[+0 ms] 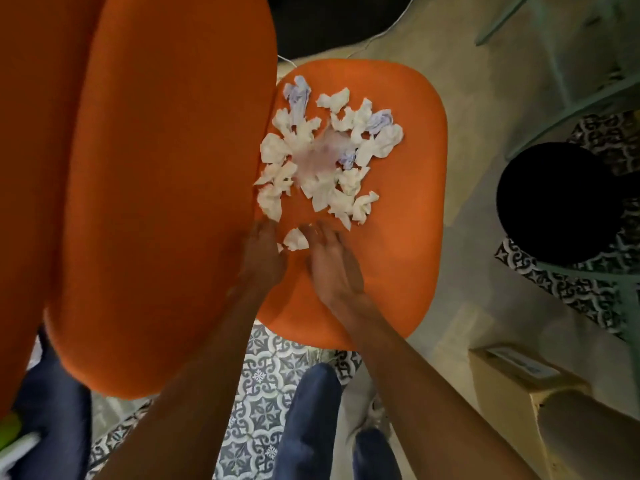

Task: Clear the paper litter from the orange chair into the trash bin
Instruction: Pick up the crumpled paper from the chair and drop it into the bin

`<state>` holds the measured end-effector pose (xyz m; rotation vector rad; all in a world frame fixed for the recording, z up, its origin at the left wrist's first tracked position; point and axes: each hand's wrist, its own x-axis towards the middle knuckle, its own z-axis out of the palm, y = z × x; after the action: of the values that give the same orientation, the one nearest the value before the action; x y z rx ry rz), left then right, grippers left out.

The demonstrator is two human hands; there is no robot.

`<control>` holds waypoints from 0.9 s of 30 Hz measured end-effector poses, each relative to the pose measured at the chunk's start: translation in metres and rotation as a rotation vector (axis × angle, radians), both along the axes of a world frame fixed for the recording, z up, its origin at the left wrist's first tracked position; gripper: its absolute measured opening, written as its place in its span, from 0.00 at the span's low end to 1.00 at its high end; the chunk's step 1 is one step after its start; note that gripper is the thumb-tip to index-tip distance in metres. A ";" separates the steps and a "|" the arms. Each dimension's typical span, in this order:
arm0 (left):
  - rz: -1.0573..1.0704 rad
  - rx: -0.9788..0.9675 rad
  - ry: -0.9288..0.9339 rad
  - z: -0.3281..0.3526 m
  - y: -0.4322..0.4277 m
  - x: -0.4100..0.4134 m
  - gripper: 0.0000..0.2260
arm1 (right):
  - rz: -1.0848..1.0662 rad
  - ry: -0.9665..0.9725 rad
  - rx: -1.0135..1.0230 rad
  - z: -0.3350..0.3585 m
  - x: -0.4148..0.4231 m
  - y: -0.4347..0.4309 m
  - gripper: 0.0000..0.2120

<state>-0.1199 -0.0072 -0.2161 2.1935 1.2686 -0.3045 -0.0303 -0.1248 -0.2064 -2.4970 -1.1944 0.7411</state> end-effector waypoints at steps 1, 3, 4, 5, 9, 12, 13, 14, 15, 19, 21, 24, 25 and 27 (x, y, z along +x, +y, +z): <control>-0.023 0.000 0.042 -0.007 0.004 0.000 0.24 | 0.022 -0.017 -0.023 -0.007 0.001 0.006 0.32; -0.045 0.011 0.091 -0.023 0.011 -0.001 0.24 | 0.060 -0.037 -0.037 -0.026 0.001 0.017 0.32; -0.043 0.018 0.095 -0.029 0.012 -0.002 0.23 | 0.068 -0.028 -0.039 -0.033 0.000 0.019 0.31; -0.032 0.026 0.096 -0.031 0.012 -0.002 0.21 | 0.069 -0.018 -0.033 -0.041 -0.001 0.018 0.29; -0.001 0.083 0.080 -0.034 0.009 -0.001 0.14 | 0.047 -0.032 0.035 -0.059 -0.006 0.009 0.16; 0.006 0.091 0.071 -0.030 0.010 0.002 0.14 | 0.050 -0.011 0.053 -0.054 -0.005 0.000 0.13; 0.007 0.092 0.065 -0.028 0.011 0.003 0.14 | 0.040 0.013 0.033 -0.050 -0.003 -0.002 0.12; 0.010 0.089 0.051 -0.026 0.011 0.004 0.14 | 0.020 0.049 0.006 -0.044 0.000 -0.002 0.12; 0.012 0.079 0.027 -0.022 0.009 0.008 0.14 | -0.027 0.071 -0.011 -0.040 0.004 -0.005 0.13; 0.015 0.052 -0.096 0.002 -0.001 0.019 0.12 | -0.266 0.124 0.008 -0.017 0.014 -0.020 0.17; 0.016 0.042 -0.168 0.019 -0.010 0.026 0.11 | -0.379 0.203 0.049 -0.001 0.017 -0.033 0.15; 0.004 0.002 -0.270 0.052 -0.036 0.036 0.13 | -0.526 0.231 0.149 0.025 0.022 -0.060 0.15; 0.009 -0.013 -0.293 0.061 -0.044 0.036 0.14 | -0.570 0.227 0.183 0.035 0.022 -0.068 0.15; 0.014 -0.039 -0.339 0.083 -0.067 0.041 0.14 | -0.658 0.197 0.274 0.060 0.027 -0.095 0.15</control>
<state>-0.0792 -0.0745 -0.1329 2.0928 1.0797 0.0487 -0.0032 -0.2194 -0.1461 -2.2994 -0.3308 0.5716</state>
